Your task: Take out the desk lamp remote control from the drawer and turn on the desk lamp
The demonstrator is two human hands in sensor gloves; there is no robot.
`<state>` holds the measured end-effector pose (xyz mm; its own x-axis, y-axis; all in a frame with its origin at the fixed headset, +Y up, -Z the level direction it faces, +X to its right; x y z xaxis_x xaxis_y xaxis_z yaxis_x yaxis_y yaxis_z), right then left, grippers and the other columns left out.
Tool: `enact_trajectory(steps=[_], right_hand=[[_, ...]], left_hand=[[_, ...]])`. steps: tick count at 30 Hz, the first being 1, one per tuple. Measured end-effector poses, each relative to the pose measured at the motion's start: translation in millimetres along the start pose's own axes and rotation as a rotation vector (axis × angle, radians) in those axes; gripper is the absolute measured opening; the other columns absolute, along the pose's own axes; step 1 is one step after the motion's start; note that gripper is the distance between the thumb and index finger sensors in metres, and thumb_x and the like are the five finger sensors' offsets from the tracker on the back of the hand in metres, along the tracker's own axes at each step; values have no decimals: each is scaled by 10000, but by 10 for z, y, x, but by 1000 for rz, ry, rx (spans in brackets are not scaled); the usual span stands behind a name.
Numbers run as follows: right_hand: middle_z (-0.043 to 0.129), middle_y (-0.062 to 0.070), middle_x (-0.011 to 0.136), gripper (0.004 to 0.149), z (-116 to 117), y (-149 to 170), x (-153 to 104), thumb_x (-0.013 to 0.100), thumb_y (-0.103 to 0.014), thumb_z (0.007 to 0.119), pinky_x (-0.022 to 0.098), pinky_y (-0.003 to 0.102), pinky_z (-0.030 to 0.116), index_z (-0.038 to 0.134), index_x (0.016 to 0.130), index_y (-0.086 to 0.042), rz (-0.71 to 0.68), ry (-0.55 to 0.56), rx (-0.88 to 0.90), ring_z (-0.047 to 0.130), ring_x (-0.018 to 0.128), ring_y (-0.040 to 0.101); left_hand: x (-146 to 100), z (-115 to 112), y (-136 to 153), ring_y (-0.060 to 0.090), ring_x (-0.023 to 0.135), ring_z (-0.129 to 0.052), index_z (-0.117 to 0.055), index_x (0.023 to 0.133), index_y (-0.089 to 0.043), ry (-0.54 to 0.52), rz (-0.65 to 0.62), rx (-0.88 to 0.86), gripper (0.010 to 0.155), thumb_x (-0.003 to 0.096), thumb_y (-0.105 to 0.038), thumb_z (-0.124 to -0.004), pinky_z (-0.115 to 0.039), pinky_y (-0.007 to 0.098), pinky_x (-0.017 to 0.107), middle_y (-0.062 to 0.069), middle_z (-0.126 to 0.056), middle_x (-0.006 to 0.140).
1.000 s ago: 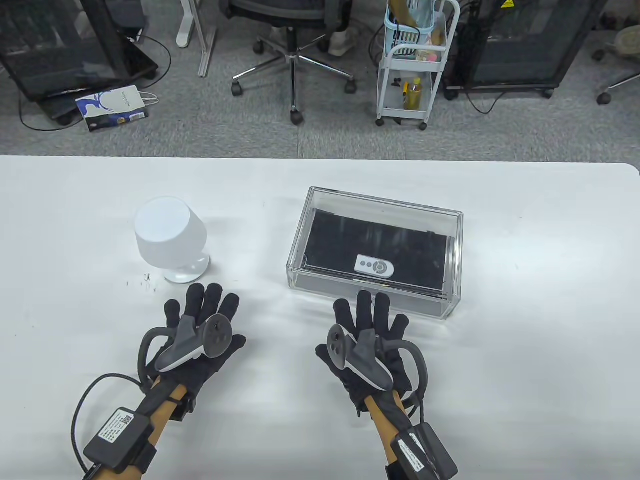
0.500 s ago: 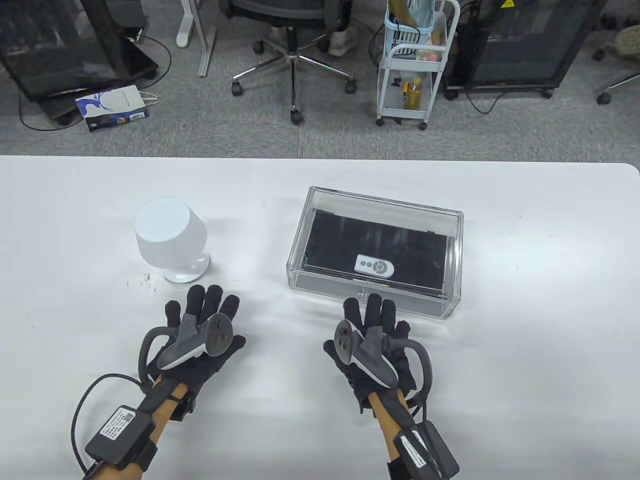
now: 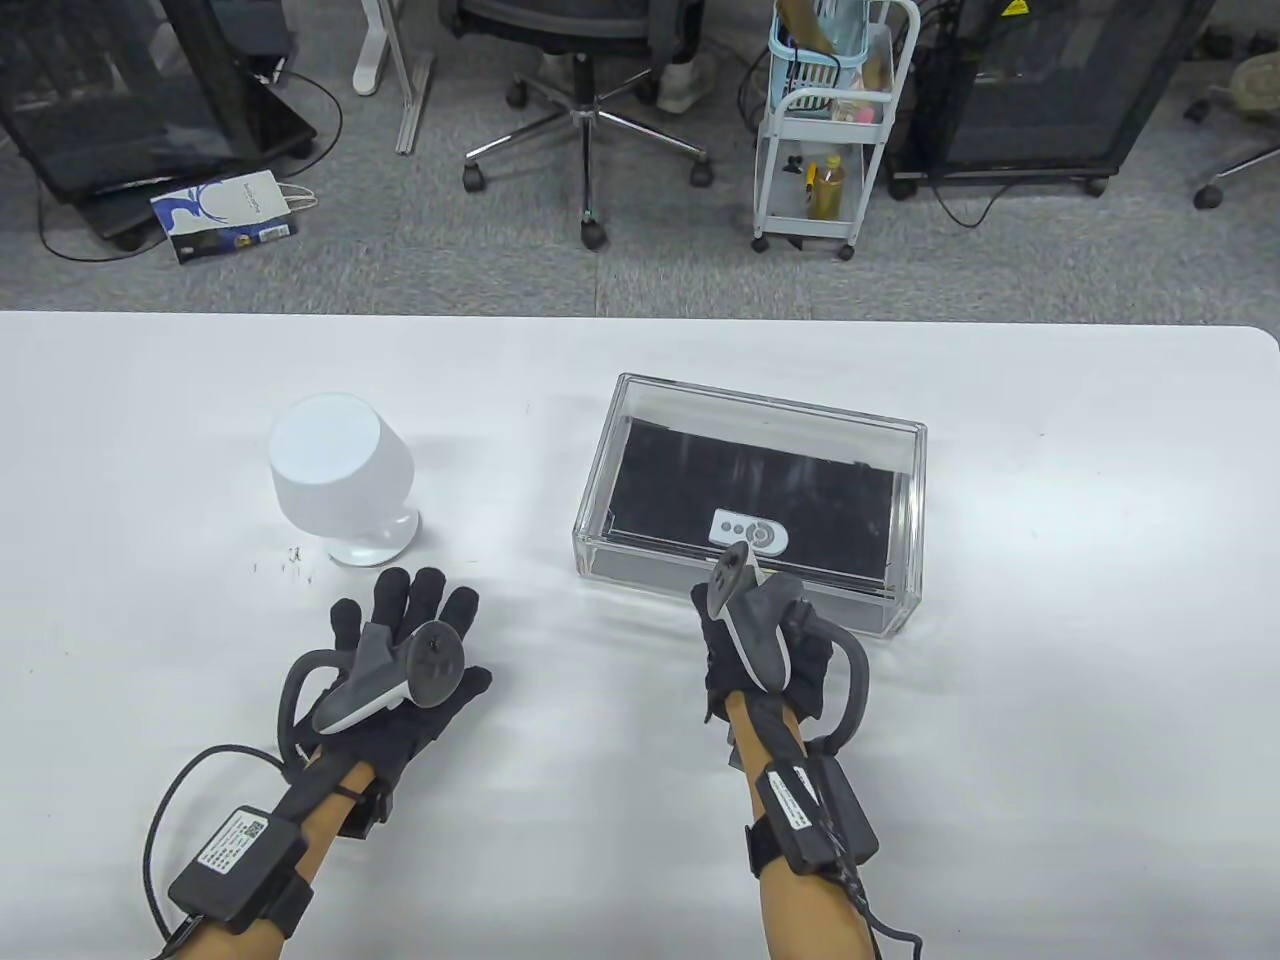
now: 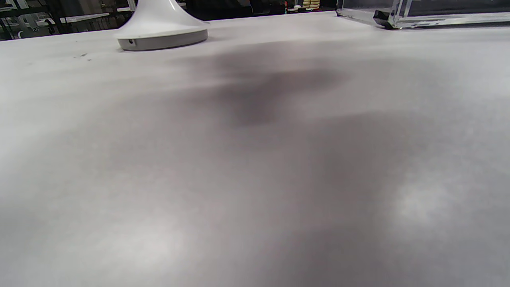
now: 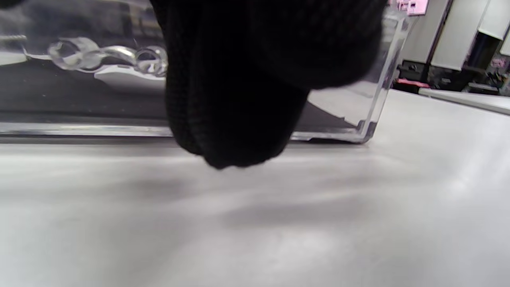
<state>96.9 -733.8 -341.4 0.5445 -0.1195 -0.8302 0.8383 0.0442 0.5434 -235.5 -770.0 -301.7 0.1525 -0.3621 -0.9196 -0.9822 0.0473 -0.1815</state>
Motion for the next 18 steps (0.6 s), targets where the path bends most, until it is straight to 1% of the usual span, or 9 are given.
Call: enact_trajectory(steps=[1, 3, 5, 8, 10, 14, 18], right_hand=[[1092, -9, 494, 859, 16, -28, 16, 325, -852, 668, 169, 195, 937, 856, 730, -118, 11, -19, 1, 1115, 258, 140], [1095, -24, 465, 843, 45, -77, 44, 325, -840, 699, 157, 186, 935, 867, 705, -106, 27, -21, -18, 1111, 235, 127], [1094, -53, 432, 784, 77, -96, 67, 336, -807, 743, 144, 173, 931, 884, 676, -115, 37, -10, -49, 1104, 210, 103], [1081, -71, 400, 767, 115, -90, 84, 346, -780, 787, 137, 165, 916, 882, 679, -96, 27, -43, 1, 1087, 186, 87], [1080, -92, 367, 763, 109, -95, 74, 343, -786, 786, 126, 160, 912, 900, 660, -102, -6, -7, -26, 1083, 162, 77], [1090, -65, 310, 765, 108, -78, -35, 324, -768, 797, 83, 184, 904, 928, 611, -71, -60, 58, -43, 1078, 112, 105], [1093, -51, 293, 763, 132, -1, -224, 327, -763, 798, 71, 195, 900, 933, 595, -61, -108, 48, -64, 1076, 97, 121]], left_hand=[[6, -4, -1, 282, 1096, 118, 26, 1002, -492, 3, 0, 0, 751, 411, -736, -367, -76, 682, 709, -82, 120, 1139], [20, -18, -6, 281, 1097, 115, 24, 1002, -493, 11, 1, 4, 750, 411, -736, -368, -78, 683, 708, -83, 118, 1140], [27, -25, -9, 281, 1098, 116, 24, 1003, -493, 15, 3, 5, 751, 410, -736, -367, -76, 682, 708, -83, 117, 1141], [29, -21, -10, 281, 1099, 114, 22, 1003, -494, 14, 3, 3, 750, 411, -736, -368, -76, 682, 709, -83, 116, 1142], [26, -15, -1, 282, 1099, 113, 22, 1004, -492, 10, 4, 0, 751, 411, -736, -368, -77, 683, 708, -82, 115, 1142], [30, -22, 25, 284, 1099, 112, 22, 1005, -491, 15, 12, -4, 751, 412, -737, -367, -78, 683, 708, -82, 115, 1143], [24, -42, 41, 282, 1098, 113, 23, 1003, -492, 25, 27, 11, 750, 411, -736, -368, -76, 683, 707, -82, 115, 1143]])
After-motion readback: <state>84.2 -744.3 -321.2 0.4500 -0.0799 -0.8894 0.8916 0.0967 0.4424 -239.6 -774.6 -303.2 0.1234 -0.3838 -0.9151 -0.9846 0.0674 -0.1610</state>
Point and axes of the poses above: the tracker on the back of each hand, its own y axis roughly to the little-finger side, its own x axis roughly from the wrist to the fingertips, z = x × y, the point moved 3 cm from there along x, roughly from the wrist to the fingertips
